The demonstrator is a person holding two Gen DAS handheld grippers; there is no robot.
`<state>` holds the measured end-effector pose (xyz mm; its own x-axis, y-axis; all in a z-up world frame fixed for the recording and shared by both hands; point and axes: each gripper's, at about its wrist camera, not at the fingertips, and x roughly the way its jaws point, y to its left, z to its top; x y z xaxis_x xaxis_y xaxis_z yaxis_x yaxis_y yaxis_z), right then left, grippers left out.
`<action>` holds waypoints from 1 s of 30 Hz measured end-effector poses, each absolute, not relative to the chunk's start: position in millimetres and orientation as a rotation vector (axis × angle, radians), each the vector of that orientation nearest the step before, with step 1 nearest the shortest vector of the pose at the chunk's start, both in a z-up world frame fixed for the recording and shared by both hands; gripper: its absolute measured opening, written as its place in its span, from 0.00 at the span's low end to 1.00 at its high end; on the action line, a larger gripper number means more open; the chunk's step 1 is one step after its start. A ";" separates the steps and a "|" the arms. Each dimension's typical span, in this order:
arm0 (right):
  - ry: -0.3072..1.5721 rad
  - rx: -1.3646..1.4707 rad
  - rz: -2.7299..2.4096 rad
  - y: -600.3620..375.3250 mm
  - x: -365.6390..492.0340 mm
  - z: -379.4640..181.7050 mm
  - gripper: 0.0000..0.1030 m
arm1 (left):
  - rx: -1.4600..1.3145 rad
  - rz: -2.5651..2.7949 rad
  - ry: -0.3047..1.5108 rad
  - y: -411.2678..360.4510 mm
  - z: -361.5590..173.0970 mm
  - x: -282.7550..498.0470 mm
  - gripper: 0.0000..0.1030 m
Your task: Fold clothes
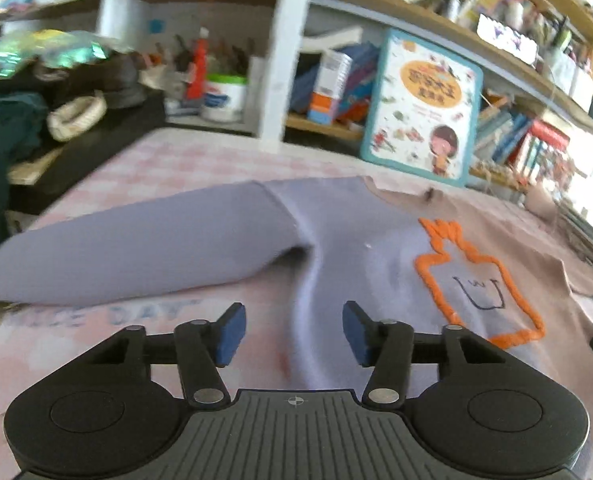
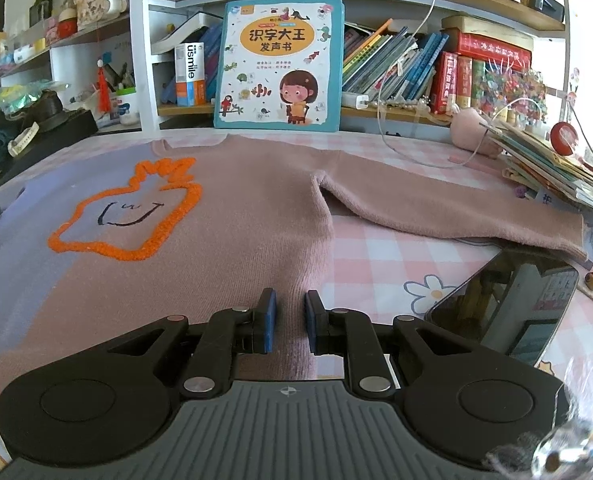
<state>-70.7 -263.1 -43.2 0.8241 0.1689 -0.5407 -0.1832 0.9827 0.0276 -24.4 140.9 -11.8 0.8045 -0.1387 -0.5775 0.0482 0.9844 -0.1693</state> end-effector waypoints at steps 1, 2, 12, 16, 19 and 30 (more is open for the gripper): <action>0.574 -0.022 0.188 -263.7 -71.1 -42.9 0.15 | -0.140 -0.115 0.642 137.3 -14.6 -19.3 0.19; 0.576 -0.016 0.188 -264.4 -71.6 -42.7 0.15 | -0.121 -0.109 0.648 135.0 -17.4 -14.7 0.08; 0.602 0.048 0.255 -262.5 -75.8 -41.7 0.11 | -0.098 -0.075 0.644 139.3 -18.4 0.5 0.09; 0.605 0.054 0.259 -263.1 -75.4 -41.4 0.11 | -0.146 -0.080 0.643 142.5 -17.7 -14.2 0.16; 0.603 0.048 0.259 -262.8 -74.9 -41.4 0.12 | -0.171 -0.095 0.642 142.7 -18.2 -25.7 0.26; 0.593 0.083 0.236 -274.0 -75.4 -43.7 0.10 | -0.184 -0.132 0.621 141.9 -22.5 -29.0 0.06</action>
<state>-75.4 -274.0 -43.7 0.8034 0.2442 -0.5431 -0.1965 0.9697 0.1453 -29.0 141.9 -22.5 0.8059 -0.1777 -0.5648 0.0673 0.9752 -0.2108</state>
